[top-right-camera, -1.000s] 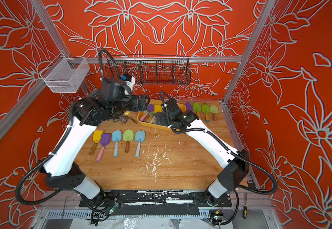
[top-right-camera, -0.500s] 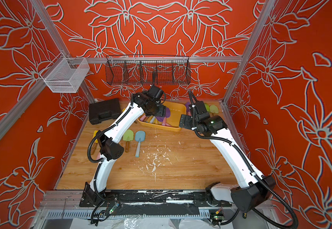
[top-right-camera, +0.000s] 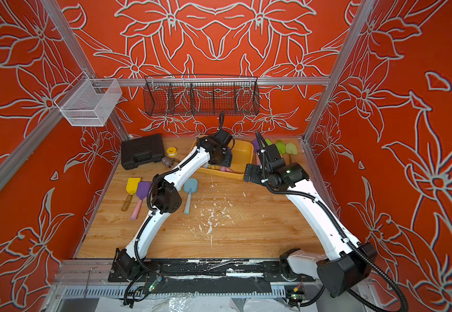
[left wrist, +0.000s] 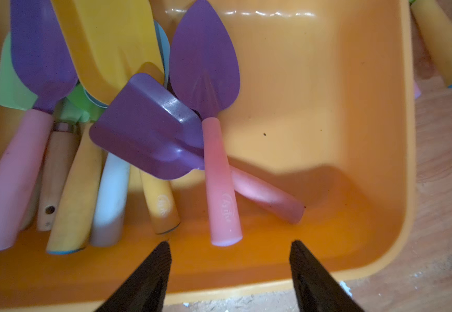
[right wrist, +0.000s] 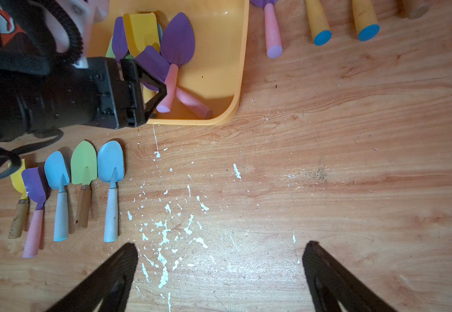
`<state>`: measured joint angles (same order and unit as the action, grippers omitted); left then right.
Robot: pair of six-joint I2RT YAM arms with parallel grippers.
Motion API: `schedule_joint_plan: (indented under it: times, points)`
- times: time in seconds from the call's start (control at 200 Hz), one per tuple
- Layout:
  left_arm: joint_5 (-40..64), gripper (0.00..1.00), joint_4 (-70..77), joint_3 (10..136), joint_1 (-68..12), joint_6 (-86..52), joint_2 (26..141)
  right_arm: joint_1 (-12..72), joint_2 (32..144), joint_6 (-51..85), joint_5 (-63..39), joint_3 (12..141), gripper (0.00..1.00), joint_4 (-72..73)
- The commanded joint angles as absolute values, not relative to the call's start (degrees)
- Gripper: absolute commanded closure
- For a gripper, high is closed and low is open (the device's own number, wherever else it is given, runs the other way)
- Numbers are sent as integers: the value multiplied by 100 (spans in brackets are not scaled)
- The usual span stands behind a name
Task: Take the shovel out of the storage box
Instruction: Pick up the shovel from the storage box.
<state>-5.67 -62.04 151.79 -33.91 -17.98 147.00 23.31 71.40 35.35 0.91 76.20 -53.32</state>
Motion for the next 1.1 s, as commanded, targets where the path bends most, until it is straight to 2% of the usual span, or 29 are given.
schedule_joint_plan:
  times: [0.0, 0.55, 0.766, 1.016, 1.096]
  points:
    - [-710, 29, -6065, 15311, -3343, -1645, 14814, 2320, 7102, 3690, -96, 7531, 2, -5371]
    - [-742, 39, -5934, 15267, -3331, -1449, 15345, 2320, 6913, 3720, 23, 7422, 2, -5432]
    - [-694, 55, -5818, 15161, -3340, -1417, 15254, 2307, 6858, 3672, 192, 7436, 2, -5495]
    - [-687, 59, -5899, 14912, -3296, -1378, 15241, 2259, 6741, 3626, 247, 7400, 2, -5462]
    - [-718, 63, -5932, 14914, -3287, -1378, 15223, 2242, 6752, 3631, 231, 7426, 2, -5473]
